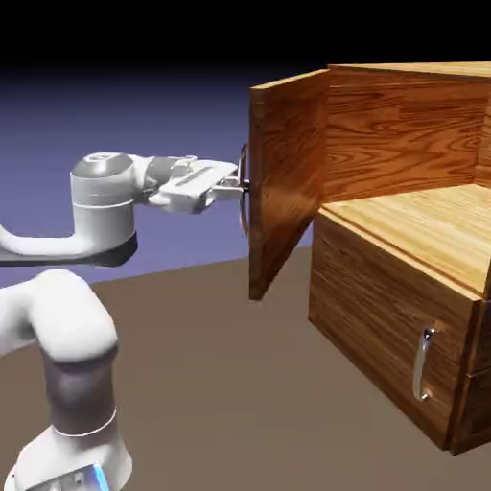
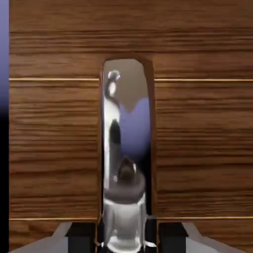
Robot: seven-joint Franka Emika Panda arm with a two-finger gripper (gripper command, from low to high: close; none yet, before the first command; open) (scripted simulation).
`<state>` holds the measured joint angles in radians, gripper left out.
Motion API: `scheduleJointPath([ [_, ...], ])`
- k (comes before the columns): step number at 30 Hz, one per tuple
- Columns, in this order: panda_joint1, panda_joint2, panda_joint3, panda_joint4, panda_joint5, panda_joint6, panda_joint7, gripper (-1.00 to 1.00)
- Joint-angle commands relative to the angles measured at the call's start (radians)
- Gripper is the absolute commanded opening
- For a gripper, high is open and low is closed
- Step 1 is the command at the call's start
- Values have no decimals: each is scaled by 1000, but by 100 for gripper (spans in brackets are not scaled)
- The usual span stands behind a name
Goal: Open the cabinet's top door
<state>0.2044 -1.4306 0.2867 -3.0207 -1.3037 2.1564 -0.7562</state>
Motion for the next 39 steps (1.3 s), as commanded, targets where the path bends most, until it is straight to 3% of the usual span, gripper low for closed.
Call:
scheduleJointPath([
  [1,12,-1,36,4,40,-31,-5,-100],
  [15,-17,159,544,263,513,-494,3,-100],
  [26,-331,283,869,660,729,-834,5,-100],
  [39,-744,269,1104,1131,840,-1152,-66,-100],
])
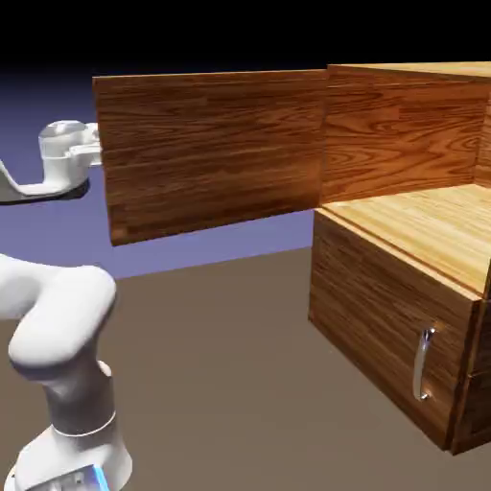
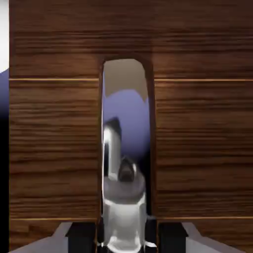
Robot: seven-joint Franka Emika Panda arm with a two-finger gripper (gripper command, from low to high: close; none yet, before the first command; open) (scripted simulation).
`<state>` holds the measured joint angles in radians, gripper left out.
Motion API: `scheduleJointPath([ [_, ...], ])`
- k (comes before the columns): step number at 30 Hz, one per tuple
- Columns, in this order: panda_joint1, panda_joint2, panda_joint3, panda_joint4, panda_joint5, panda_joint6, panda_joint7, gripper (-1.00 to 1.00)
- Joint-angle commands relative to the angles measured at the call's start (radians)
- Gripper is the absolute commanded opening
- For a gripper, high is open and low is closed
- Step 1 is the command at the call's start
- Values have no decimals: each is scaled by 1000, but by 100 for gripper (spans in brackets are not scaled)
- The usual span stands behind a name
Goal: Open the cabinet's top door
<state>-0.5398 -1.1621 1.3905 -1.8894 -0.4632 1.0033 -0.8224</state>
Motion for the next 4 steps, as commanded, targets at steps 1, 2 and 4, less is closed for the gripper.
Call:
scheduleJointPath([
  [1,-30,-5,13,36,5,-22,-8,-100],
  [2,-60,-11,25,72,9,-44,-17,-100],
  [4,-119,-22,46,145,15,-89,-35,-100],
])
